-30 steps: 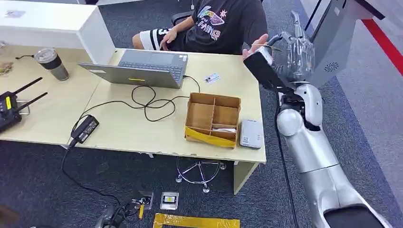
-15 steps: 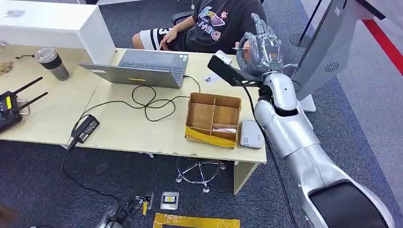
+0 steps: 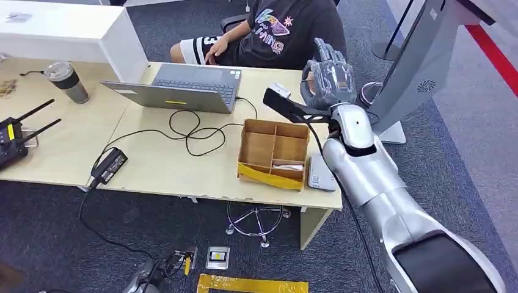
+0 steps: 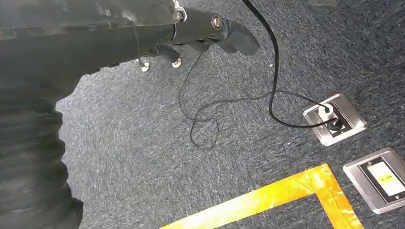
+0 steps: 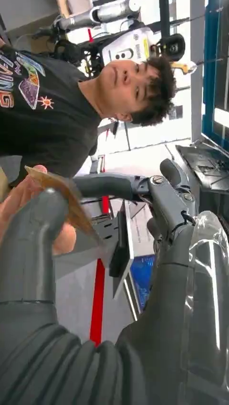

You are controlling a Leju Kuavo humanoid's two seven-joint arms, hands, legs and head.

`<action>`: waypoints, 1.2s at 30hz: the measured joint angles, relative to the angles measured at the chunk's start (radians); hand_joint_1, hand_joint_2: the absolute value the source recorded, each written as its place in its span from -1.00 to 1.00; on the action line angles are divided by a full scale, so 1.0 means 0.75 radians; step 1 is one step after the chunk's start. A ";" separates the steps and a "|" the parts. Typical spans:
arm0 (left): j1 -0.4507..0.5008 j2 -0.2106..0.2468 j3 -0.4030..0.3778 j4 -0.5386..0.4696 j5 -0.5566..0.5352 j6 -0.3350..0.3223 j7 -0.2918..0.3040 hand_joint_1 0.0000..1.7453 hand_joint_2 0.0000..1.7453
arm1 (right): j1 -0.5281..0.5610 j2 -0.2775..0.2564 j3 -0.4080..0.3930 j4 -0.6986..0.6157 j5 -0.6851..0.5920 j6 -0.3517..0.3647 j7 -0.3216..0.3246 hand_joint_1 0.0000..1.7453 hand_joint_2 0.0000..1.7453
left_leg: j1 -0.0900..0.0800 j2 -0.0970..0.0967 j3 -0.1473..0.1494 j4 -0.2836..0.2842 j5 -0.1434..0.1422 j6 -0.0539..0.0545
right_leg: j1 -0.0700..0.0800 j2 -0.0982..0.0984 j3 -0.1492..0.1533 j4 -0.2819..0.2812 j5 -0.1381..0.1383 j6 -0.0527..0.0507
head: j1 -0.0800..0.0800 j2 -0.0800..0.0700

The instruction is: Pass the card to the sensor for recognition and then transmit it.

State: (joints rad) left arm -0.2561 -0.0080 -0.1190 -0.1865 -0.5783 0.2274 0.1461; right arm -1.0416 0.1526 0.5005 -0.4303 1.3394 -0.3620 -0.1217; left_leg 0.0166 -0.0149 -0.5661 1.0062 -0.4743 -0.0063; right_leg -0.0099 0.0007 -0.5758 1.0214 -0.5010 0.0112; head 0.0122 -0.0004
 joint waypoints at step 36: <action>0.092 0.024 0.044 0.001 0.053 0.049 -0.007 -1.00 1.00 | 0.620 -0.594 -0.631 0.009 -0.814 -0.214 0.152 -1.00 1.00 | -0.002 -0.005 -0.002 0.000 -0.002 0.001 | -0.002 -0.006 0.000 -0.002 -0.002 0.001 | 0.000 0.001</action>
State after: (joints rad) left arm -0.1868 0.0103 -0.0862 -0.1858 -0.5383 0.2644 0.1411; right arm -0.5764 -0.2930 0.0270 -0.4238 0.7286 -0.5222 -0.0080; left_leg 0.0153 -0.0184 -0.5676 1.0065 -0.4760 -0.0054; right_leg -0.0114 -0.0041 -0.5757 1.0196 -0.5022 0.0117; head 0.0122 0.0000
